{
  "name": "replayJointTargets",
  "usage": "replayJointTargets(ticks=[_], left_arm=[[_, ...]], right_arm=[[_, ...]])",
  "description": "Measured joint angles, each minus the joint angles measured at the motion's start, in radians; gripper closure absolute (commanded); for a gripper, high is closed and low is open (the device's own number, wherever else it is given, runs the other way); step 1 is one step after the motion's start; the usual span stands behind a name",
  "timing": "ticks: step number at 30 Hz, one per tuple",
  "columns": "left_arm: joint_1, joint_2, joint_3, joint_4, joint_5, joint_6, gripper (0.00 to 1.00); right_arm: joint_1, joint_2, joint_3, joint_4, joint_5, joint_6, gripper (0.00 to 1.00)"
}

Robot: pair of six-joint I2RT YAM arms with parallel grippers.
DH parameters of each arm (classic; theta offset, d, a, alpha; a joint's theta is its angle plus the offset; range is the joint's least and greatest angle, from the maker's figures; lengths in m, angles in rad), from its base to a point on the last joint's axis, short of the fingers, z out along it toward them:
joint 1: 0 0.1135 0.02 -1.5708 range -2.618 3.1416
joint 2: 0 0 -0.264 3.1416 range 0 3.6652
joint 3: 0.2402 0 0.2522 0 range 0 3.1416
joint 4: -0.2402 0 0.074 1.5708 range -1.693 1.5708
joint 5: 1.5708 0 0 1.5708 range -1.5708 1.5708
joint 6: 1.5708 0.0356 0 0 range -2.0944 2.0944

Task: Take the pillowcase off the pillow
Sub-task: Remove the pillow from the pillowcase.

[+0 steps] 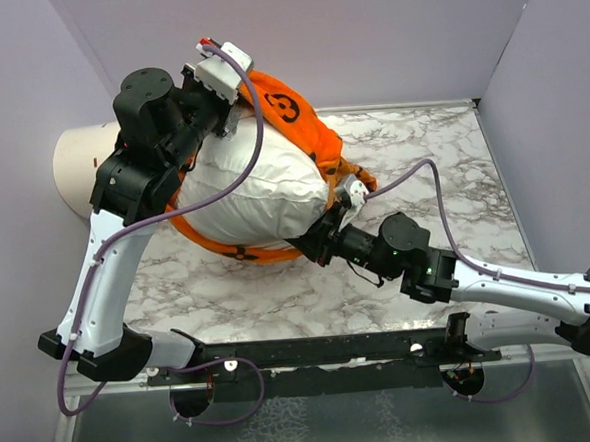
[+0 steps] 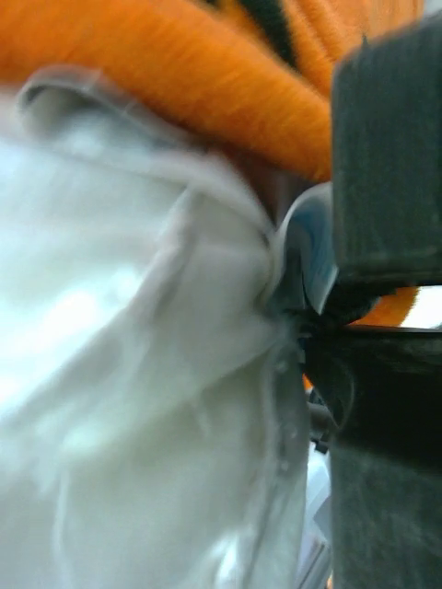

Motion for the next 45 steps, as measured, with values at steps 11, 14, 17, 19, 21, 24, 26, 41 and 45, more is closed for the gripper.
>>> replayJointTargets(ticks=[11, 14, 17, 19, 21, 24, 26, 41, 45], left_arm=[[0.012, 0.067, 0.079, -0.082, -0.02, -0.097, 0.99], [0.013, 0.124, 0.154, -0.129, -0.025, -0.142, 0.99], [0.013, 0.174, 0.216, -0.183, -0.016, -0.195, 1.0], [0.013, 0.204, 0.255, -0.212, -0.007, -0.223, 1.0], [0.013, 0.227, 0.288, -0.238, -0.001, -0.243, 1.0], [0.013, 0.24, 0.303, -0.251, 0.002, -0.26, 1.0], [0.013, 0.24, 0.306, -0.259, 0.005, -0.264, 1.0], [0.018, 0.243, 0.313, -0.297, -0.002, -0.227, 0.45], [0.018, 0.208, 0.249, -0.258, -0.035, -0.187, 0.25]], right_arm=[[0.01, 0.0, 0.433, -0.436, 0.042, -0.118, 0.0], [0.01, 0.006, 0.568, -0.518, 0.002, -0.19, 0.0], [0.01, 0.045, 0.71, -0.555, -0.04, -0.252, 0.0], [0.01, 0.091, 0.803, -0.57, -0.064, -0.295, 0.0], [0.01, 0.134, 0.871, -0.585, -0.08, -0.336, 0.0], [0.01, 0.222, 0.954, -0.62, -0.096, -0.41, 0.0], [0.01, 0.286, 1.016, -0.674, -0.103, -0.457, 0.0], [-0.037, 0.582, 1.217, -0.925, -0.059, -0.726, 0.75], [-0.106, 0.56, 1.142, -0.908, -0.109, -0.681, 0.99]])
